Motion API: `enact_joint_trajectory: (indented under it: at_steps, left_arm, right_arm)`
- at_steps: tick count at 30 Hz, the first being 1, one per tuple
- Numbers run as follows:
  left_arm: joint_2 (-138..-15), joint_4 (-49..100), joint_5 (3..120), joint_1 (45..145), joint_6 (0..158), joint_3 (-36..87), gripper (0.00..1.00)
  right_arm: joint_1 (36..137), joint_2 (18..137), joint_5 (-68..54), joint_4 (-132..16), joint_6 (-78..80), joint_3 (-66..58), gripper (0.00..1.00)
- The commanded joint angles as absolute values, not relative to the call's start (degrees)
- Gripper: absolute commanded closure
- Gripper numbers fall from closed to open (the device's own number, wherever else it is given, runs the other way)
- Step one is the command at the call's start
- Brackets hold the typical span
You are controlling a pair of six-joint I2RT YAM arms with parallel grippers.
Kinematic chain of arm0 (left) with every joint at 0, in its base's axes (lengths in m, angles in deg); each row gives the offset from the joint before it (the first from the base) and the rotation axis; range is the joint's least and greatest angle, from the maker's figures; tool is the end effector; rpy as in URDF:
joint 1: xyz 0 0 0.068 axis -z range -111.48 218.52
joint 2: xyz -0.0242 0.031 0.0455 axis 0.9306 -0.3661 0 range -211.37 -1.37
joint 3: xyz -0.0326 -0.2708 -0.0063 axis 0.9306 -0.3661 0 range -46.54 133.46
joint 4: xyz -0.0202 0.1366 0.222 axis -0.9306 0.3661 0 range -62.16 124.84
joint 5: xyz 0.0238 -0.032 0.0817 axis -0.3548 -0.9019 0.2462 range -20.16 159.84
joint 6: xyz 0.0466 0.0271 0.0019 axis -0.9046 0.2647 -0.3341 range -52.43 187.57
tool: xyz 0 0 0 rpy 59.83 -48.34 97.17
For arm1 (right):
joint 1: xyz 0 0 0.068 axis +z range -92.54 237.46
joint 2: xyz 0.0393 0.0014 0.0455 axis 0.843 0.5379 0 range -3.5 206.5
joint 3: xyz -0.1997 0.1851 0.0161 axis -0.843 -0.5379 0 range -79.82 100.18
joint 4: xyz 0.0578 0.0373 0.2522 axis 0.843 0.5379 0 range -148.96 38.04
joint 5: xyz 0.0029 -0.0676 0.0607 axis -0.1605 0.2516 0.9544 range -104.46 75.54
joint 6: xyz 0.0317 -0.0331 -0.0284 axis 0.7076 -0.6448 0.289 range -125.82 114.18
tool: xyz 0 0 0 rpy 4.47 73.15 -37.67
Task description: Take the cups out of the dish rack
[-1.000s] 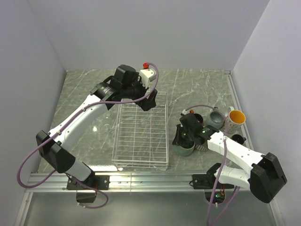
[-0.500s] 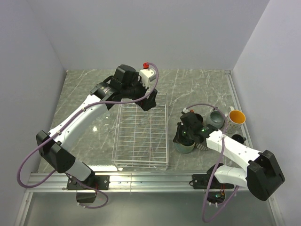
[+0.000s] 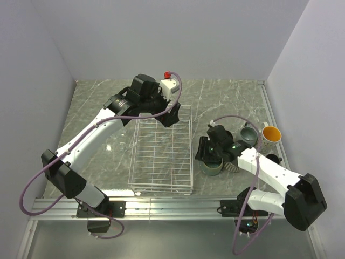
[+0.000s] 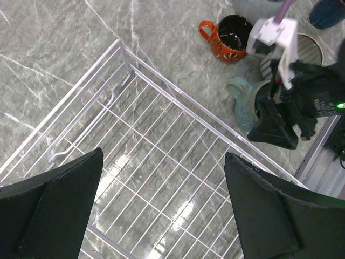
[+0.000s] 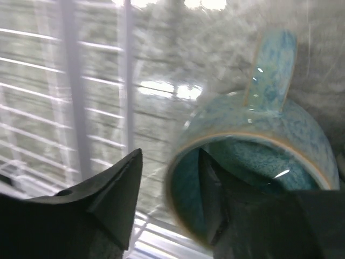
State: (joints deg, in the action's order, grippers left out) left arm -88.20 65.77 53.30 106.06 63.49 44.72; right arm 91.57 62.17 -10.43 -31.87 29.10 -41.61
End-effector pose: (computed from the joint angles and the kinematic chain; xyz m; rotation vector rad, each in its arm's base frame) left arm 0.2596 -0.2123 0.3961 0.9392 1.9890 -0.6443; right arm 0.1805 0.1253 0.2051 -0.0110 2.6167 0.5498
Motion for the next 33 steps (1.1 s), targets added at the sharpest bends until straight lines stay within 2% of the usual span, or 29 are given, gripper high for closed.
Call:
enact_joint_trajectory:
  at_steps: [1, 5, 6, 7, 13, 20, 25, 29, 33]
  left_arm:
    - [-86.62, 64.84, 54.19, 106.14, 62.12, 46.27, 0.01]
    - [-85.92, 65.72, 55.68, 106.14, 61.42, 47.06, 0.01]
    - [-85.66, 65.98, 56.29, 106.14, 61.07, 47.24, 0.01]
    - [-84.96, 66.25, 57.34, 106.14, 60.81, 47.41, 0.01]
    - [-78.38, 68.97, 64.10, 106.05, 59.75, 47.24, 0.01]
    - [-67.04, 73.72, 77.36, 105.70, 61.06, 43.92, 0.01]
    - [-50.79, 73.03, 83.44, 101.76, 59.23, 36.27, 0.01]
    - [-34.62, 67.40, 90.74, 101.13, 53.69, 22.50, 0.01]
    - [-20.04, 66.25, 93.56, 96.93, 55.52, 13.16, 0.01]
  right_arm:
    - [91.21, 58.12, -10.77, -30.49, 28.72, -36.15, 0.44]
    - [91.21, 54.43, -12.26, -26.71, 26.97, -31.49, 0.35]
    - [91.30, 53.47, -13.65, -26.01, 26.53, -29.74, 0.30]
    - [91.21, 51.11, -14.36, -24.35, 26.18, -29.03, 0.18]
    - [91.04, 37.74, -23.41, -22.75, 22.49, -30.33, 0.15]
    - [90.86, 24.02, -24.56, -27.93, 19.24, -37.45, 0.15]
    - [90.86, 18.22, -25.18, -30.04, 17.48, -39.92, 0.15]
    - [90.86, 15.84, -24.48, -31.01, 16.33, -41.41, 0.15]
    - [90.86, 13.30, -24.04, -32.85, 17.12, -43.96, 0.15]
